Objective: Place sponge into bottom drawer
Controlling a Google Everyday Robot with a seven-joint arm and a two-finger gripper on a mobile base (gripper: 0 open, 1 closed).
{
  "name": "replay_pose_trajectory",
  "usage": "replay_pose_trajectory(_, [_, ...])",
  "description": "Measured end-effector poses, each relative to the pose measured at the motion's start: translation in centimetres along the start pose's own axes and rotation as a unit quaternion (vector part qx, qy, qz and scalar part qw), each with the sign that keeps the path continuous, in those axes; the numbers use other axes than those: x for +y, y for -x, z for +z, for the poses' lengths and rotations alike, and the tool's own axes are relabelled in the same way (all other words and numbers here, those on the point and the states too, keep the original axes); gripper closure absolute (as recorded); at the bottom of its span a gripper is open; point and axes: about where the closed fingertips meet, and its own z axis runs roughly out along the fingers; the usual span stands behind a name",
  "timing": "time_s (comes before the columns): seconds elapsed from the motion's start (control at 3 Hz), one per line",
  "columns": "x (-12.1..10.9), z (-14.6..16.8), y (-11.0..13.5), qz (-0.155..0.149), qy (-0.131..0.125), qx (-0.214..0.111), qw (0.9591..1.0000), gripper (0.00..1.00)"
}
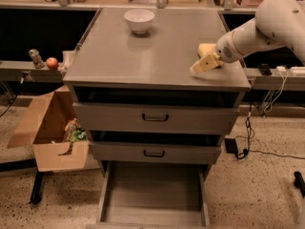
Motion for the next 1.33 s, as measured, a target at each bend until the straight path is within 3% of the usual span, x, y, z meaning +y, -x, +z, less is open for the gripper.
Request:
replay_pose_trajectory(1.0, [0.19, 0.86, -0.35, -0.001, 0.009, -0.003, 1.0, 0.95])
replay_pose_trajectory(1.33, [0.16, 0.61, -0.11, -0.001, 0.009, -0.003, 1.0, 1.0])
